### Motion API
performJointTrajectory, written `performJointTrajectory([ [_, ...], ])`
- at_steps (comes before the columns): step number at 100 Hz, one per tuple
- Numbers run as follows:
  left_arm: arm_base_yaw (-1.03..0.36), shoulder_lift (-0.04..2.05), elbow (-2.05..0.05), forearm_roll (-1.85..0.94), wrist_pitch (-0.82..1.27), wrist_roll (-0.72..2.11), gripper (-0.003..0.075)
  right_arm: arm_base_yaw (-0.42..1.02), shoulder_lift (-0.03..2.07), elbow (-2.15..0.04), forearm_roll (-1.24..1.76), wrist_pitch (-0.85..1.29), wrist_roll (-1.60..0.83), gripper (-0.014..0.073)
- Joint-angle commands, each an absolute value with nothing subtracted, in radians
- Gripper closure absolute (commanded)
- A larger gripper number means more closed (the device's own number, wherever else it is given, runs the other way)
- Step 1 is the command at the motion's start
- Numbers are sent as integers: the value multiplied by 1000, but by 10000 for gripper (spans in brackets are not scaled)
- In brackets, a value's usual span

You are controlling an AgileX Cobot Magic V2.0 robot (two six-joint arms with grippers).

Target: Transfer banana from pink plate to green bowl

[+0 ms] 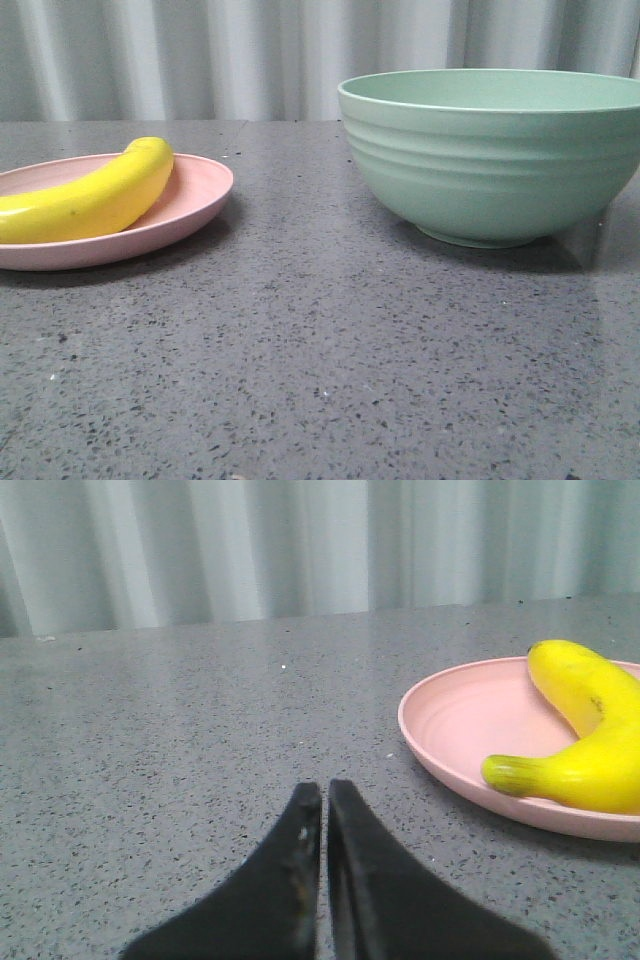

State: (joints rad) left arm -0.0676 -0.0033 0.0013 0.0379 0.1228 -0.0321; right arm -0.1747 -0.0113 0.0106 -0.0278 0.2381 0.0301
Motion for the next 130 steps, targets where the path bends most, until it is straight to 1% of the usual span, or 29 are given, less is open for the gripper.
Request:
performJointTrajectory([
  [1,-65,-32,11,33,48,-41,741,-181,-33,31,-39,118,27,657],
  [23,-65,-32,11,33,75,-41,741,-181,-33,31,-39,120,27,657],
  [89,-65,-32,11,33,64,-41,741,-181,-33,31,-39,118,27,657],
  [110,-65,-32,11,29,39,-41,741,-181,-33,31,18,96,27,657],
  [130,-65,-32,-9,-54,0,-41,741,-181,-33,14,18,66,27,657],
])
